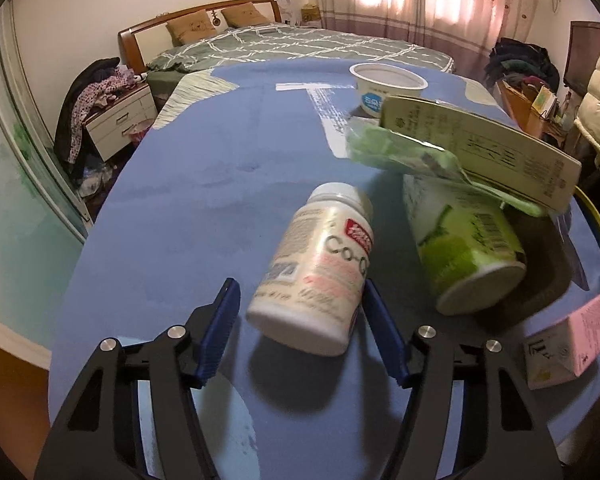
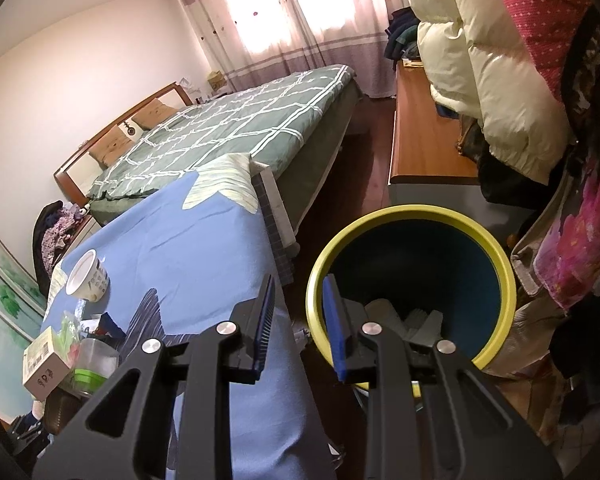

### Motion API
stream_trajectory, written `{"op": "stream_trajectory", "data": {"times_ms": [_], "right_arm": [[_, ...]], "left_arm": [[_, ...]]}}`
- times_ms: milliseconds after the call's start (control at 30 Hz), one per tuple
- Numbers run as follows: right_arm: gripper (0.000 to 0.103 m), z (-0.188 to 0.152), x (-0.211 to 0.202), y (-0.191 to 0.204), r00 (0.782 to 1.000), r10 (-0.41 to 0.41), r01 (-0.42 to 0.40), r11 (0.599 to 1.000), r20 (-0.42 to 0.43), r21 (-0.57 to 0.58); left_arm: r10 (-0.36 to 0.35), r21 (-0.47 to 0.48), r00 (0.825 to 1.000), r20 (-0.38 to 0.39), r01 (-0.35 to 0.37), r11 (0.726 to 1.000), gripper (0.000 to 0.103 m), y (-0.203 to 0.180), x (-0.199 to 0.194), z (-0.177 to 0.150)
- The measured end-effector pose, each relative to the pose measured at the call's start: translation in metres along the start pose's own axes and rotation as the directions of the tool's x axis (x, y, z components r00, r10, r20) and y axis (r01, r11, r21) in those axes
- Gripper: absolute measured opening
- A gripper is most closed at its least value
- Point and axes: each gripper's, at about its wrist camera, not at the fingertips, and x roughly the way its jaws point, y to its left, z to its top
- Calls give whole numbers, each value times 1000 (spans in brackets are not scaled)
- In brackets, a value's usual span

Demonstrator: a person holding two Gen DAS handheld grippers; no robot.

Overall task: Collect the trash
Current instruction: 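Grasp the white pill bottle with the left gripper, then carry the pill bottle over the bin and open the left gripper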

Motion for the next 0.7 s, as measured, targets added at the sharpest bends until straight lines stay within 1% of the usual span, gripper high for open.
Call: {"op": "stream_trajectory", "data": {"times_ms": [100, 200, 333, 500, 700], "right_arm": [[24, -1, 3, 3, 1000, 5, -5, 1000, -7, -4], [24, -3, 4, 6, 1000, 10, -10, 1000, -11, -11], [24, -2, 3, 7, 1000, 15, -15, 1000, -11, -17], [24, -3, 1, 10, 1000, 24, -24, 999, -9, -26], [24, -5, -1, 9, 1000, 26, -26, 999, -6, -22]], "left_arm": [[-15, 11, 1000, 2, 15, 1000, 63, 3, 6, 5], [-38, 13, 999, 0, 38, 999, 53, 7, 10, 9], [-50, 33, 999, 10, 50, 998, 48, 6, 8, 11], [-50, 21, 998, 43, 49, 999, 47, 6, -7, 15], [-56, 42, 991, 119, 52, 998, 47, 0, -42, 28]]}}
